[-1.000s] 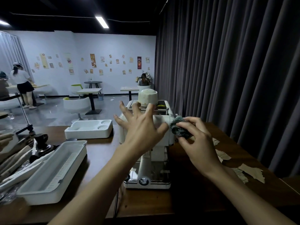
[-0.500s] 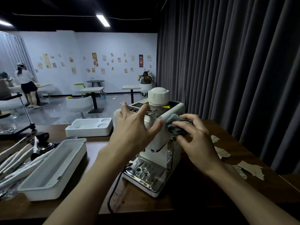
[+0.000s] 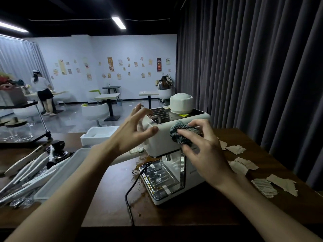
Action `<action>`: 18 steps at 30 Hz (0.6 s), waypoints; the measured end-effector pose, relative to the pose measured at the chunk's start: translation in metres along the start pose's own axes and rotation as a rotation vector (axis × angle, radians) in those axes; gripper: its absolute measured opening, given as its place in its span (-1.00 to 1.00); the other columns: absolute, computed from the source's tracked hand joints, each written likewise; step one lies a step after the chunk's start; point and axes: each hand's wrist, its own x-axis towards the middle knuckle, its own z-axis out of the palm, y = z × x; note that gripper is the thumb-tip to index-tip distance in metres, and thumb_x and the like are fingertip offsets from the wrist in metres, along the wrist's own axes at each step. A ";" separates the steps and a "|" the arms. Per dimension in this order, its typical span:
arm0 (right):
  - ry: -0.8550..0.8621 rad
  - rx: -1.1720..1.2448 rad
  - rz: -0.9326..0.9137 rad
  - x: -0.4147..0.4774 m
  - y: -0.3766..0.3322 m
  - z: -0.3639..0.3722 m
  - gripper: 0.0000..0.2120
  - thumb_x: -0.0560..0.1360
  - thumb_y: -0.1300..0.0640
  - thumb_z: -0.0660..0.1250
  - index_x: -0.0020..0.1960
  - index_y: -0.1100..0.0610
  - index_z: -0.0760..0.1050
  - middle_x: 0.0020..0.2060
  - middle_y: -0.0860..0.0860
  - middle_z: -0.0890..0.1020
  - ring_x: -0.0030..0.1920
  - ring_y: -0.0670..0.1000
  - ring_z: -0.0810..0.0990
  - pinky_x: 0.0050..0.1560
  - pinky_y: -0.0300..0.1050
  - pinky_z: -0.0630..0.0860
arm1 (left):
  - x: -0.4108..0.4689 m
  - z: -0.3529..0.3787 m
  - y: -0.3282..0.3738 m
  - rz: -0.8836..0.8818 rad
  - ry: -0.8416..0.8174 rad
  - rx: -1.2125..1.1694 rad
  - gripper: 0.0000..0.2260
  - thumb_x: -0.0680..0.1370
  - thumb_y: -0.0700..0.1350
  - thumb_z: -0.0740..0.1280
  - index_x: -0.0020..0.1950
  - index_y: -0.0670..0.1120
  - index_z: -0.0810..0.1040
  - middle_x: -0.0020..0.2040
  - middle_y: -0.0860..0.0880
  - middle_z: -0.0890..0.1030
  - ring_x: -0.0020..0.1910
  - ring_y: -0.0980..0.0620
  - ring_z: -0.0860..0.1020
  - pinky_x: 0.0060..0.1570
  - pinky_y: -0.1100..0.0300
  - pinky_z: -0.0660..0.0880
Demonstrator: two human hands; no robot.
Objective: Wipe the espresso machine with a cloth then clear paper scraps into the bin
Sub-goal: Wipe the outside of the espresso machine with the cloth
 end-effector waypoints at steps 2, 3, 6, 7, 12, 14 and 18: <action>-0.041 -0.045 -0.043 0.001 -0.006 0.008 -0.58 0.39 0.38 0.45 0.23 0.21 0.58 0.13 0.15 0.49 0.17 0.10 0.50 0.20 -0.11 0.50 | 0.003 -0.001 -0.004 0.019 -0.002 -0.004 -0.60 0.44 0.36 0.24 0.18 0.22 0.42 0.48 0.09 0.31 0.54 0.15 0.19 0.34 -0.04 0.36; -0.052 -0.077 -0.064 0.000 -0.009 0.012 -0.57 0.38 0.37 0.46 0.23 0.21 0.56 0.12 0.15 0.49 0.15 0.12 0.52 0.12 -0.01 0.57 | 0.004 -0.002 -0.006 0.032 0.008 -0.013 -0.62 0.45 0.34 0.23 0.16 0.18 0.43 0.40 0.12 0.37 0.45 0.14 0.30 0.29 0.12 0.39; -0.031 -0.167 -0.143 -0.004 -0.020 0.026 -0.61 0.34 0.37 0.50 0.15 0.23 0.57 0.08 0.19 0.52 0.07 0.20 0.56 -0.16 0.10 0.64 | 0.006 0.000 -0.005 0.057 0.039 -0.063 -0.67 0.50 0.25 0.22 0.10 0.06 0.45 0.14 0.14 0.48 0.17 0.13 0.46 0.14 0.43 0.34; -0.016 -0.184 -0.166 -0.006 -0.022 0.031 -0.62 0.34 0.36 0.50 0.13 0.23 0.57 0.08 0.20 0.52 0.07 0.22 0.56 -0.17 0.12 0.64 | 0.007 0.000 -0.006 0.057 0.040 -0.085 -0.68 0.49 0.23 0.22 0.10 0.05 0.45 0.11 0.20 0.48 0.16 0.22 0.47 0.16 0.37 0.35; 0.102 -0.253 -0.178 -0.010 -0.032 0.047 -0.70 0.41 0.26 0.45 0.14 0.23 0.60 0.12 0.23 0.57 0.07 0.24 0.57 -0.03 0.13 0.60 | 0.006 -0.003 -0.010 -0.029 0.013 0.069 -0.60 0.46 0.32 0.19 0.23 0.20 0.49 0.50 -0.03 0.35 0.55 0.02 0.25 0.26 0.06 0.38; 0.139 -0.291 -0.177 -0.012 -0.035 0.054 -0.75 0.45 0.19 0.40 0.13 0.20 0.61 0.13 0.21 0.58 0.04 0.22 0.57 -0.04 0.08 0.58 | 0.003 -0.002 -0.009 -0.041 0.025 0.073 -0.63 0.46 0.33 0.18 0.23 0.29 0.45 0.27 0.02 0.55 0.29 0.01 0.51 0.06 0.24 0.44; 0.146 -0.380 -0.230 -0.020 -0.038 0.068 -0.86 0.51 0.18 0.38 0.05 0.13 0.63 0.11 0.13 0.63 -0.05 0.17 0.60 -0.22 0.01 0.55 | -0.001 -0.001 -0.010 -0.030 0.038 -0.051 -0.68 0.48 0.30 0.20 0.21 0.30 0.46 0.18 0.09 0.62 0.18 0.09 0.57 0.15 0.09 0.48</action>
